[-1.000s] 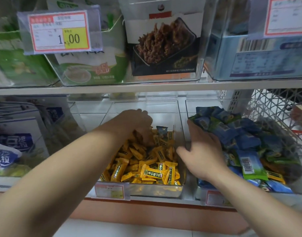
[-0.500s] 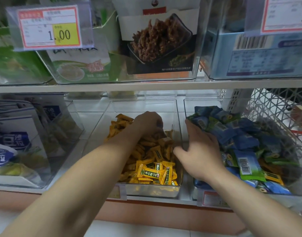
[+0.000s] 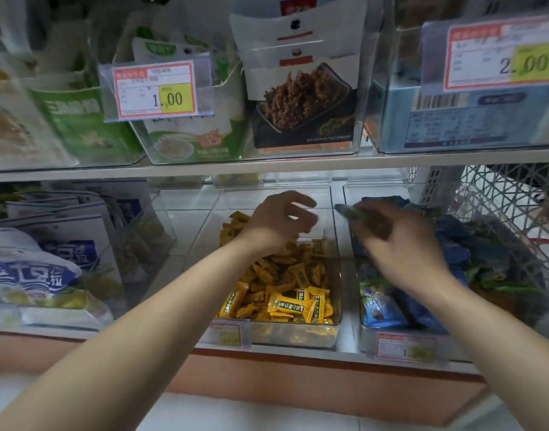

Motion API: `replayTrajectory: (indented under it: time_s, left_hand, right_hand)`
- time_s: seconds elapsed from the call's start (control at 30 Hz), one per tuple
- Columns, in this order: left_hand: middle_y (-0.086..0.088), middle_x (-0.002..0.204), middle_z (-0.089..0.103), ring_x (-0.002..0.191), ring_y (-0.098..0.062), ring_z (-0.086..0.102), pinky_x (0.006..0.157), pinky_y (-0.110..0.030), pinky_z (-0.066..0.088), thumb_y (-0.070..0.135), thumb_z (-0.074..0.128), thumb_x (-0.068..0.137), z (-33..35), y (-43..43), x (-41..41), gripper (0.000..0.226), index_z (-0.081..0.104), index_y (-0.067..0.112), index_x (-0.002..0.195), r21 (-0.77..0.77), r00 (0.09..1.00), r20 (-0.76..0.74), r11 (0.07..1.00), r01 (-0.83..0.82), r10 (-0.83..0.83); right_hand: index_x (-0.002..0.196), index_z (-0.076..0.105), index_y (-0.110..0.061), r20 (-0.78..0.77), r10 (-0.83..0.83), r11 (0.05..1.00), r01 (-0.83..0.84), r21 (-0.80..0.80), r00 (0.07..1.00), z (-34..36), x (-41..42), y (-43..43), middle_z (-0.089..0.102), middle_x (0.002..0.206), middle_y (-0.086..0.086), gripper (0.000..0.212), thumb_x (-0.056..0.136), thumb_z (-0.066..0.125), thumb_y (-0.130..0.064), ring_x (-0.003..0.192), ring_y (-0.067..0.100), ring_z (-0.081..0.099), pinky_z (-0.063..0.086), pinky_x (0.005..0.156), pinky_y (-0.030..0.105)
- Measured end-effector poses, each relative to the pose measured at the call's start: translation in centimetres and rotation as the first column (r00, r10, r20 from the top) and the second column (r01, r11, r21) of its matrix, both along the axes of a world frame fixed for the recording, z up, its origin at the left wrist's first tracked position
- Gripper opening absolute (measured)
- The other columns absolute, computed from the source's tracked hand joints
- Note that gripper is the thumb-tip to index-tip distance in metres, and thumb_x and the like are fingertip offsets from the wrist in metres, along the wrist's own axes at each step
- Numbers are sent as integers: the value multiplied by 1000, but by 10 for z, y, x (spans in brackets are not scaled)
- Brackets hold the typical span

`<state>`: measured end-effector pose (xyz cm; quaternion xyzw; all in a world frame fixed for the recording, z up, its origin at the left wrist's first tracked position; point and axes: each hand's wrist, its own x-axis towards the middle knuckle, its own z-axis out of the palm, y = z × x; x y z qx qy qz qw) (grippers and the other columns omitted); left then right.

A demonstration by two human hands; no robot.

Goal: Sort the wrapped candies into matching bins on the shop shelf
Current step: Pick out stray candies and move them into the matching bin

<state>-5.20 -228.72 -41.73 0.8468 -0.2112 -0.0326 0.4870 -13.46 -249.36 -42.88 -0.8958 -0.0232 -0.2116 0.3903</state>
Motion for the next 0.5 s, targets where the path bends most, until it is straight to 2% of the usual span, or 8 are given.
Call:
replayTrajectory:
  time_s: [0.07, 0.13, 0.2, 0.27, 0.33, 0.4, 0.5]
  left_hand:
    - [14, 98, 67, 92, -9, 66, 79, -25, 54, 25, 62, 96, -10, 3, 5, 11, 68, 26, 105, 337, 994, 106, 941, -34, -2]
    - [12, 94, 60, 92, -14, 62, 74, -25, 46, 32, 57, 98, -23, 6, 11, 12, 66, 24, 99, 635, 994, 82, 772, 1, -69]
    - [9, 83, 58, 82, -14, 60, 64, -25, 41, 36, 57, 97, -33, 10, 20, 18, 63, 21, 89, 779, 995, 59, 627, 6, -83]
    - [9, 83, 59, 77, -9, 57, 63, -25, 43, 38, 62, 94, -37, 18, 29, 17, 64, 22, 89, 810, 994, 73, 586, -8, -87]
    - [8, 97, 67, 88, -11, 62, 75, -27, 50, 35, 67, 92, -42, 25, 36, 16, 70, 22, 102, 798, 993, 52, 603, 24, -109]
    - [10, 111, 69, 97, -9, 63, 77, -22, 48, 28, 67, 92, -50, 29, 37, 22, 71, 28, 114, 767, 992, -3, 636, 85, -129]
    - [13, 123, 65, 109, -11, 61, 82, -23, 46, 30, 63, 94, -59, 28, 41, 34, 63, 35, 128, 774, 987, -75, 616, 147, -141]
  right_hand:
    - [130, 61, -38, -47, -176, 968, 164, -190, 983, -2, 0, -24, 68, 124, -4, 33, 98, 56, -43, 110, 24, 64, 52, 82, 36]
    - [140, 51, -35, -185, -324, 864, 210, -458, 928, -6, -2, -40, 54, 143, 2, 45, 97, 51, -48, 128, 33, 50, 47, 95, 41]
    - [141, 49, -29, -175, -375, 794, 218, -567, 910, -5, -4, -39, 46, 148, 7, 55, 93, 46, -56, 133, 38, 41, 39, 106, 47]
    - [133, 57, -23, -64, -248, 834, 179, -523, 967, 3, -6, -23, 55, 138, 7, 60, 87, 41, -58, 126, 34, 49, 42, 103, 45]
    - [133, 57, -24, -46, -62, 883, 33, -467, 997, 4, -9, 1, 58, 135, 1, 67, 83, 36, -64, 123, 26, 52, 45, 101, 43]
    - [144, 43, -29, -156, 42, 882, -110, -458, 987, -5, -10, 20, 45, 148, -3, 73, 83, 35, -69, 136, 22, 41, 39, 111, 43]
    - [154, 25, -27, -242, 54, 861, -168, -480, 969, -26, -3, 27, 23, 161, -3, 78, 87, 48, -59, 147, 21, 21, 28, 118, 40]
